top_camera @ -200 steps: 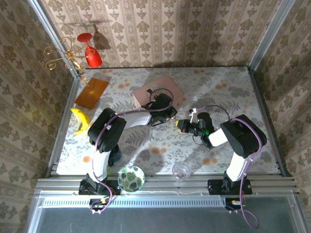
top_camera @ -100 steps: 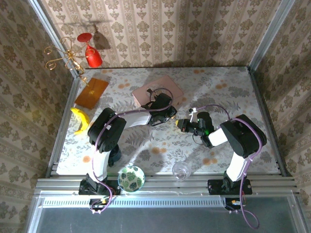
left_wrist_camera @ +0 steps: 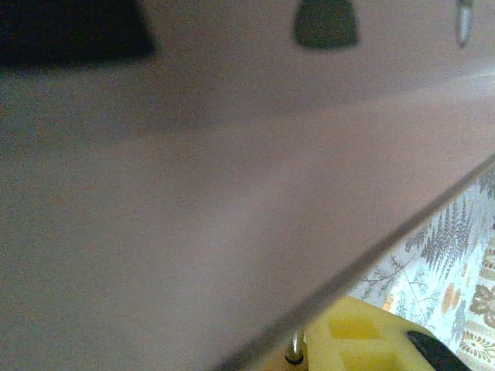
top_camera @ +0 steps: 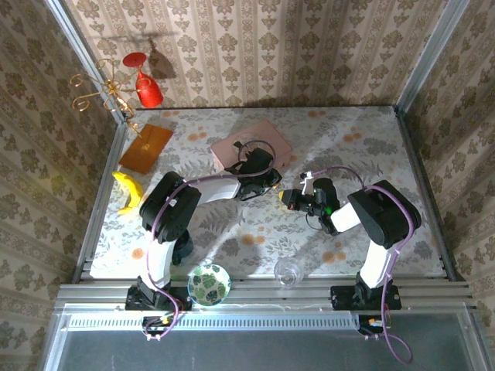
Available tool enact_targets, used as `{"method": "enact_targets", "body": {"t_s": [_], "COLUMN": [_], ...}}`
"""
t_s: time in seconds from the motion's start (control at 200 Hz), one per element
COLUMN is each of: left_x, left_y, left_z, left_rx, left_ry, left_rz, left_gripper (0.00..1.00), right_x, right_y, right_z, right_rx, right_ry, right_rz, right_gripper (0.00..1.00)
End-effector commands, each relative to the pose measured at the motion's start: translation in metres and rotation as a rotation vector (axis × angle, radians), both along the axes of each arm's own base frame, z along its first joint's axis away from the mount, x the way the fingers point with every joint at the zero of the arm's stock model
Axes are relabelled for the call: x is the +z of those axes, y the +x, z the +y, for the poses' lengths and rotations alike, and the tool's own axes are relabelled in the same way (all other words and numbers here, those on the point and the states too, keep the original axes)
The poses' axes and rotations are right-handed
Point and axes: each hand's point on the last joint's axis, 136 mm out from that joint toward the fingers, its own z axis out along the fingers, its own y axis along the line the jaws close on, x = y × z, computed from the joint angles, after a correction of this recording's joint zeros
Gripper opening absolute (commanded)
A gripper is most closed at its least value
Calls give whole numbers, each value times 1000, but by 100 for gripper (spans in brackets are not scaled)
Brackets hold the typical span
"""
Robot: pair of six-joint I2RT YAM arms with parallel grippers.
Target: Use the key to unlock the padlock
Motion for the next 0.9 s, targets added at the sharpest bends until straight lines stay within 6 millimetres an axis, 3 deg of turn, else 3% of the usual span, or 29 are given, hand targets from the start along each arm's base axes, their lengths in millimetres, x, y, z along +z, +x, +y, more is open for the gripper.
{"method": "enact_targets", "body": {"t_s": [0.0,0.415,0.595,0.895], "left_x": [-15,-17,-17,-15], "left_y": [-18,-22,-23,-24], "left_z": [-10,-9,-11,-13], "left_rx": [-24,-40,-49,-61], "left_ry": [-50,-43,-46,-45], "left_rz": [106,114,115,112], "left_gripper": [0,0,0,0], "right_x": [15,46,48,59], "right_y": [12,32,37,48], "right_z": [7,6,6,-6], "right_rx": [8,-19,-32,-78], "right_ry": [32,72,91,286], "right_rz": [-54,-84,-52,-21], "right_gripper": [0,0,0,0]}}
